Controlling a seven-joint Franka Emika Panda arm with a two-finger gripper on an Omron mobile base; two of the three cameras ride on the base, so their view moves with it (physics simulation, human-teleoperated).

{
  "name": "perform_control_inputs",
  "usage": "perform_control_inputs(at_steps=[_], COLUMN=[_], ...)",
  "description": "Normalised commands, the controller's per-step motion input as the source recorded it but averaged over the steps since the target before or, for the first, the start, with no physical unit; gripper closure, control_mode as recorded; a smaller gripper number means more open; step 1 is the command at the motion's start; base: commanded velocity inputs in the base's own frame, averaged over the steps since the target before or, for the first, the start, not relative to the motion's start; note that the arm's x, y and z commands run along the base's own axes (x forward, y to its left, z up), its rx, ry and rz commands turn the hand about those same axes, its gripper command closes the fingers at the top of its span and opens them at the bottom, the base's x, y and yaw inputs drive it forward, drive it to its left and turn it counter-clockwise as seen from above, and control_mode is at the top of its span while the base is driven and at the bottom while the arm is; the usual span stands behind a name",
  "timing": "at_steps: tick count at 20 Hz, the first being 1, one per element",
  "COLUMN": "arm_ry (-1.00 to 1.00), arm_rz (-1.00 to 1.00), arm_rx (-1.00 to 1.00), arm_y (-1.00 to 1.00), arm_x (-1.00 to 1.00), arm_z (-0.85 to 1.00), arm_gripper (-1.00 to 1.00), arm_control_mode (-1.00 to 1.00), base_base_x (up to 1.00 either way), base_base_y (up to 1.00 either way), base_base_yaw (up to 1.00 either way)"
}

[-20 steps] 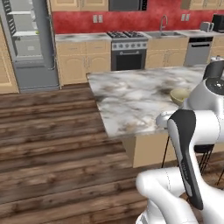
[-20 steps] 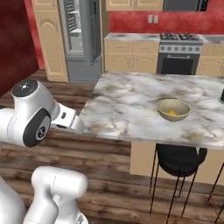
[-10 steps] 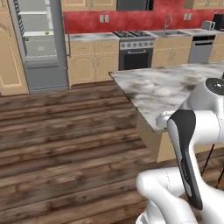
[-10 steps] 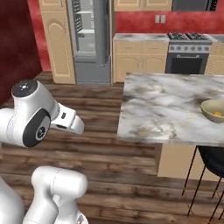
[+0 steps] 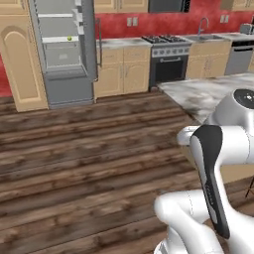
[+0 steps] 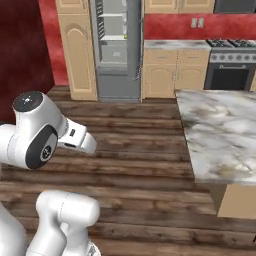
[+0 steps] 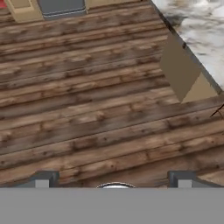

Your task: Retrieve the apple and pear from the fridge and place them into the bowl on the dining table.

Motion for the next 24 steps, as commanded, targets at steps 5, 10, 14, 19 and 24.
perform_control_inputs(at_steps=[5,10,14,19,24], arm_ry=[0.00,0.00,0.00,0.00,0.00], arm_rz=[0.00,0.00,0.00,0.00,0.00], arm_rx=[0.00,0.00,0.00,0.00,0.00], arm_y=[0.00,0.00,0.00,0.00,0.00], arm_x=[0.00,0.00,0.00,0.00,0.00], arm_z=[0.00,0.00,0.00,0.00,0.00], arm_gripper=[-1.00,-1.00,-1.00,-1.00,-1.00], arm_control_mode=[1.00,1.00,1.00,1.00,1.00], base_base_x=[0.90,1.00,1.00,1.00,1.00], base_base_y=[1.00,0.75,0.16,0.00,0.00], base_base_yaw=[0.00,0.00,-0.02,-0.04,-0.01])
